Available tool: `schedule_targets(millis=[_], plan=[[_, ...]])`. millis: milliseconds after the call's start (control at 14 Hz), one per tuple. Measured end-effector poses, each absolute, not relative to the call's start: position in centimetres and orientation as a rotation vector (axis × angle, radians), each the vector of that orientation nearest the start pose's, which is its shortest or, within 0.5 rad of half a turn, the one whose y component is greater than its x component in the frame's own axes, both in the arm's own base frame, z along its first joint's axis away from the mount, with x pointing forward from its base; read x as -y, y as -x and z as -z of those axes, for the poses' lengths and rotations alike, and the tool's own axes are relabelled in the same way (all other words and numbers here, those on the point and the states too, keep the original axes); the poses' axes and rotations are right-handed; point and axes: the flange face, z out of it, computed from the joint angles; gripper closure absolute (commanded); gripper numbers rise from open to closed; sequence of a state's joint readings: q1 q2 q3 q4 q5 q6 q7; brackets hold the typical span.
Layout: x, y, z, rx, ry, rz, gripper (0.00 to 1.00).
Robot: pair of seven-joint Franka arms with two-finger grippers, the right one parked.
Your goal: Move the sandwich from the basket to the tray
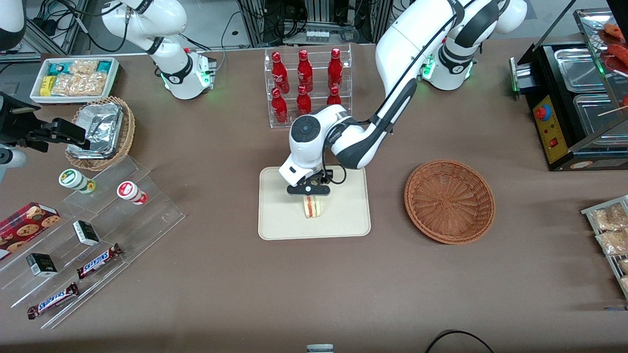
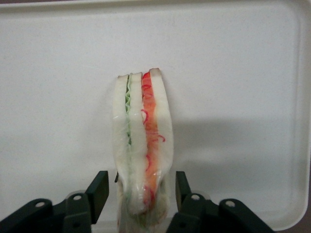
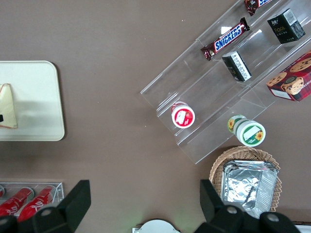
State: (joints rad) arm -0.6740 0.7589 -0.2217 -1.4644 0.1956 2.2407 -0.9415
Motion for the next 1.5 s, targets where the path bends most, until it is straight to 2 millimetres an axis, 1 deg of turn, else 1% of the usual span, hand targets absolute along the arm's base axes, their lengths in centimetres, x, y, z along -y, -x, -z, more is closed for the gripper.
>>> schedule_targets(millis=[71, 143, 286, 357, 429, 500, 643, 786, 857, 1000, 1214, 1357, 1500], plan=[[54.4, -48.2, -25.1, 0.013, 3.179, 0.060, 0.00], [54.5, -48.5, -26.6, 0.040, 3.189, 0.081, 0.00], [54.1, -49.3, -30.9, 0.094, 3.198, 0.125, 0.00], [53.3, -49.9, -33.5, 0.130, 3.198, 0.145, 0.00], [52.0, -50.7, -36.2, 0.176, 3.196, 0.165, 0.00], [50.1, -51.9, -38.9, 0.230, 3.189, 0.183, 0.00], [45.3, -54.5, -43.7, 0.363, 3.172, 0.202, 0.00], [40.0, -56.8, -47.8, 0.494, 3.145, 0.216, 0.00], [37.5, -57.6, -49.4, 0.545, 3.129, 0.222, 0.00], [33.4, -58.5, -51.5, 0.587, 3.094, 0.207, 0.00], [27.4, -59.6, -53.3, 0.573, 3.053, 0.166, 0.00], [23.1, -60.0, -54.5, 0.545, 3.037, 0.134, 0.00], [18.7, -60.1, -56.1, 0.496, 3.044, 0.083, 0.00]])
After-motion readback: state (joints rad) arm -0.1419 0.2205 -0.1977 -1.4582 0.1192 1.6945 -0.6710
